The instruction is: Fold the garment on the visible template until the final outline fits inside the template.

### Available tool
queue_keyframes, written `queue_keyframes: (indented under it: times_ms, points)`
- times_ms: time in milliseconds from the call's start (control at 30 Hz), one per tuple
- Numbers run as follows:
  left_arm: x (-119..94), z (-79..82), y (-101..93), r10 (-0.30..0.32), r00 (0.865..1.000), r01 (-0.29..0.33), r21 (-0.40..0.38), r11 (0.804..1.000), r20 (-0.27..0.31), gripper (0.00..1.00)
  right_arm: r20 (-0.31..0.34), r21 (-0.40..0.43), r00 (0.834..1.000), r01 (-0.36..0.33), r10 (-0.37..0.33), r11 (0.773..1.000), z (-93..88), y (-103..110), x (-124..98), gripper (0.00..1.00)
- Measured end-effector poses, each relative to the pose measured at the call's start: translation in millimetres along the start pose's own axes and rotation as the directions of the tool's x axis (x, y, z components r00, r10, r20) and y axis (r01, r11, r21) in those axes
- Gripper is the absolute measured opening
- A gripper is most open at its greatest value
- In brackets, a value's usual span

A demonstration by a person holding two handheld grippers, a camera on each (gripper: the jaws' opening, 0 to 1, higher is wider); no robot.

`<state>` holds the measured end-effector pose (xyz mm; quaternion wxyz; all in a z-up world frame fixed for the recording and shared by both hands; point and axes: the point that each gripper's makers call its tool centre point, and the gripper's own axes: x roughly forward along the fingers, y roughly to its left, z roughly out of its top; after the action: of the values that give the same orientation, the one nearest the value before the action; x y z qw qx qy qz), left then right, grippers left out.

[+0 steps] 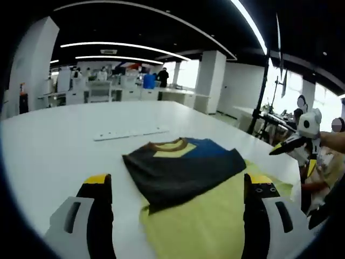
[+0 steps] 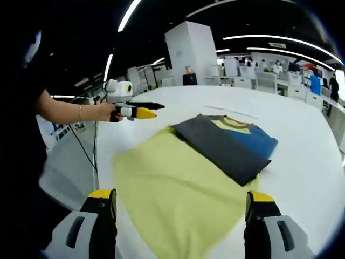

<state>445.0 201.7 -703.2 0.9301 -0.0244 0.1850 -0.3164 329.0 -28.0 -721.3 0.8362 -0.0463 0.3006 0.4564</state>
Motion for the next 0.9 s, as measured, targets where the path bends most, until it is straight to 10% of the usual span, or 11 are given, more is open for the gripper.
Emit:
queue_keyframes:
  times_ms: [433,900]
  points:
    - [-39,-41.2,-38.9,-0.09,0.989,0.1,0.085,0.991,-0.114,0.94,-0.098,-0.053,0.994,-0.049,0.044,0.997,-25.5,15,-7,0.95]
    - [-83,-98.9,-62.9,-0.153,0.943,0.203,0.148,0.968,-0.295,0.75,-0.22,-0.133,0.974,-0.084,0.053,0.988,-63.3,22,-10,0.73]
